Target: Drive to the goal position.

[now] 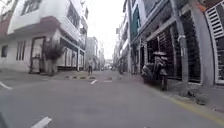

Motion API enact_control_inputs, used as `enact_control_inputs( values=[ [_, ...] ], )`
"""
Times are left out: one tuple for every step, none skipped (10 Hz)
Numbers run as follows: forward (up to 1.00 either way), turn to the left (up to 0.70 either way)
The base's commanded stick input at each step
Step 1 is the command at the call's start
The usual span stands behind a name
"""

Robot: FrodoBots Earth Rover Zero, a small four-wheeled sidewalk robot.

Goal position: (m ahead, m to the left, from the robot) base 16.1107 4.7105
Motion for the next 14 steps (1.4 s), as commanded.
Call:
enact_control_inputs(
  values=[
    [0.70, 0.00],
    [0.72, 0.00],
    [0.84, 0.00],
    [0.85, 0.00],
    [0.85, 0.00],
    [0.85, -0.14],
    [0.85, -0.30],
    [0.85, -0.34],
    [0.85, -0.17],
    [0.85, 0.00],
    [0.85, 0.00],
    [0.85, 0.00],
    [0.85, 0.00],
    [0.85, 0.00]
  ],
)
